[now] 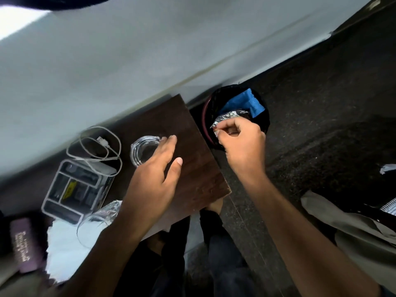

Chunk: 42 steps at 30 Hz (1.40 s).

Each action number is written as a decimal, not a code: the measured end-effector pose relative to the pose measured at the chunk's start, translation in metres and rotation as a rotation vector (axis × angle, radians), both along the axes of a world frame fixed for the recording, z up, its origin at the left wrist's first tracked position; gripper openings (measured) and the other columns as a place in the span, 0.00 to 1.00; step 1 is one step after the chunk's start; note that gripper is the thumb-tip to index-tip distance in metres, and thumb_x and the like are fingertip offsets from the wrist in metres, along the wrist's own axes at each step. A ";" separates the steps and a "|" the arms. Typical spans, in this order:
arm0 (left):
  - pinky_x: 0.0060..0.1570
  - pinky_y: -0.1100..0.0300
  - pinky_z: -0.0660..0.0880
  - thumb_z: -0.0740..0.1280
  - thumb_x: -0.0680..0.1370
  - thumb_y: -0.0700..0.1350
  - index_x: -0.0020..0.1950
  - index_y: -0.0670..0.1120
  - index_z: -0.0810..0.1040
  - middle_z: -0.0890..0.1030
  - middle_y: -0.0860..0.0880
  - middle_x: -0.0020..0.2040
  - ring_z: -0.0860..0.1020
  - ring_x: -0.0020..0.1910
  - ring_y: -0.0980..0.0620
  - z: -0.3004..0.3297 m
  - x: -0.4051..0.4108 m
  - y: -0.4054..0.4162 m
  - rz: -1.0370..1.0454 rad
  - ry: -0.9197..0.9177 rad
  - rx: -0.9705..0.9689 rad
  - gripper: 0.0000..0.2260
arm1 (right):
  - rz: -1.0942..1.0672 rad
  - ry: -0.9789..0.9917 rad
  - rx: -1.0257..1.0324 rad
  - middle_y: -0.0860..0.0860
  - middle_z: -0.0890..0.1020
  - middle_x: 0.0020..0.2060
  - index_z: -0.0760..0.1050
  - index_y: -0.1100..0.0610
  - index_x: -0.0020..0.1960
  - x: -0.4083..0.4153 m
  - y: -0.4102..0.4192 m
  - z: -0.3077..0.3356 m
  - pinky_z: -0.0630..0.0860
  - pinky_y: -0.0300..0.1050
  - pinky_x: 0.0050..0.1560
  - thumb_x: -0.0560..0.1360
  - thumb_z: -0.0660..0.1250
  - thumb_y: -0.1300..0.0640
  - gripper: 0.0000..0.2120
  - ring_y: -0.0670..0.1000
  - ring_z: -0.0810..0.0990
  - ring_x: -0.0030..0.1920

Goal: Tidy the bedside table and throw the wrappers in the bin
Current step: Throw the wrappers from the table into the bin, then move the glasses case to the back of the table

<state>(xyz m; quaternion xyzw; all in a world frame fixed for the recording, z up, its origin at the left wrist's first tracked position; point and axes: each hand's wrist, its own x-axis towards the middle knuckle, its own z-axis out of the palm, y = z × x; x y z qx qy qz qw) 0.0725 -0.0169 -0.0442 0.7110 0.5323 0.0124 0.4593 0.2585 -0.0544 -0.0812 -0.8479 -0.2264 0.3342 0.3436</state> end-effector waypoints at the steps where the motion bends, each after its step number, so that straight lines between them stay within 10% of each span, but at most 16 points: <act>1: 0.71 0.78 0.52 0.62 0.83 0.47 0.78 0.51 0.67 0.67 0.57 0.77 0.61 0.77 0.65 0.000 -0.009 -0.003 0.031 0.000 0.014 0.22 | 0.020 0.008 0.020 0.43 0.83 0.36 0.84 0.54 0.46 -0.009 0.001 0.005 0.73 0.25 0.38 0.74 0.73 0.63 0.05 0.39 0.81 0.38; 9: 0.68 0.59 0.70 0.58 0.85 0.49 0.75 0.50 0.71 0.79 0.45 0.70 0.77 0.68 0.47 0.015 -0.080 -0.022 0.192 0.041 0.111 0.19 | 0.173 0.008 0.097 0.45 0.85 0.35 0.85 0.54 0.46 -0.078 0.005 0.027 0.82 0.43 0.45 0.73 0.74 0.61 0.03 0.45 0.85 0.39; 15: 0.70 0.73 0.63 0.58 0.83 0.53 0.74 0.50 0.73 0.75 0.55 0.72 0.68 0.73 0.64 0.029 -0.128 -0.039 0.329 -0.058 0.132 0.20 | 0.307 -0.004 0.112 0.45 0.85 0.36 0.84 0.53 0.45 -0.132 0.005 0.037 0.83 0.51 0.45 0.74 0.75 0.58 0.01 0.46 0.85 0.38; 21: 0.67 0.78 0.61 0.60 0.83 0.51 0.74 0.54 0.72 0.74 0.56 0.73 0.67 0.73 0.65 0.036 -0.162 -0.058 0.429 -0.049 0.094 0.19 | 0.421 -0.057 0.088 0.40 0.83 0.34 0.81 0.46 0.41 -0.174 0.004 0.049 0.81 0.38 0.44 0.74 0.74 0.55 0.06 0.42 0.84 0.38; 42: 0.61 0.83 0.57 0.58 0.84 0.49 0.74 0.51 0.73 0.75 0.52 0.73 0.65 0.73 0.63 0.033 -0.270 -0.087 0.617 -0.062 0.100 0.18 | 0.667 0.017 0.095 0.45 0.87 0.39 0.85 0.53 0.49 -0.286 0.015 0.062 0.84 0.46 0.46 0.74 0.74 0.57 0.04 0.44 0.85 0.39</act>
